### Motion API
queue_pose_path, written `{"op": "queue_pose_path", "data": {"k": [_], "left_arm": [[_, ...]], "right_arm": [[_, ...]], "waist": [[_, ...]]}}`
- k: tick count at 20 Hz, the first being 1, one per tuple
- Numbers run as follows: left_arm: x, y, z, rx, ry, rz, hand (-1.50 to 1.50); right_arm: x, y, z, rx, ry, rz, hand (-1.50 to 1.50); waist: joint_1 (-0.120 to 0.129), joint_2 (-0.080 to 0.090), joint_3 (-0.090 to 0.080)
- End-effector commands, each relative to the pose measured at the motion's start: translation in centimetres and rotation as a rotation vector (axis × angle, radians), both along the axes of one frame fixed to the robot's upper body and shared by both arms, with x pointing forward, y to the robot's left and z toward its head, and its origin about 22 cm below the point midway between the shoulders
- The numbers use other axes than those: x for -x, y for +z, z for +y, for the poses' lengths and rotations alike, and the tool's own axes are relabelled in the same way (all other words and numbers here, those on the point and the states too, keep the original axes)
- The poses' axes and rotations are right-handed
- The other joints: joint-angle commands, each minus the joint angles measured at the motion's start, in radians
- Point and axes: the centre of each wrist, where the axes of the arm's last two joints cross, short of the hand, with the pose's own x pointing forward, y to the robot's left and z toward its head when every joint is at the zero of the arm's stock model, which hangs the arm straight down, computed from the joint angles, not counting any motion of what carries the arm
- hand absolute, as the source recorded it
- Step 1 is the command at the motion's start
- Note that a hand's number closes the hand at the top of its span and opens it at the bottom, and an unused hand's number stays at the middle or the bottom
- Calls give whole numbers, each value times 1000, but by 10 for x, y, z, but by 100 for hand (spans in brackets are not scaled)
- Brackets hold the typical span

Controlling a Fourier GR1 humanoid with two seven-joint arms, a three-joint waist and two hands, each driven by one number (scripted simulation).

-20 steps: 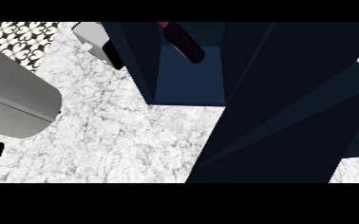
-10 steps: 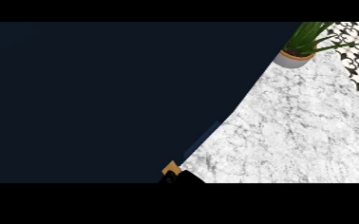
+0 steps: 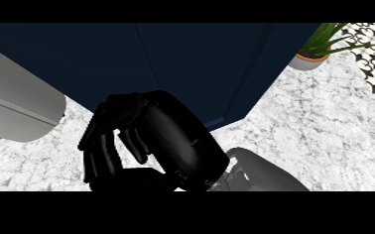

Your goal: Pick up the wine, place it into the cabinet and close the cabinet

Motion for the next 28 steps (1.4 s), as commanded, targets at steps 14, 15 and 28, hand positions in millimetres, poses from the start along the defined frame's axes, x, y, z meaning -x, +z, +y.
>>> {"op": "queue_pose_path", "data": {"k": [14,15,28], "left_arm": [[-26,5,-27,-4,-76,58,-150],[-27,3,-34,-2,-65,67,-150],[-54,-23,-47,34,-50,69,-150]], "right_arm": [[-130,1,-18,44,-143,-44,150],[-136,-3,-25,22,-157,-59,150],[-170,4,-66,61,-206,-81,150]], "waist": [[-25,4,1],[-25,6,1],[-30,14,-1]]}}
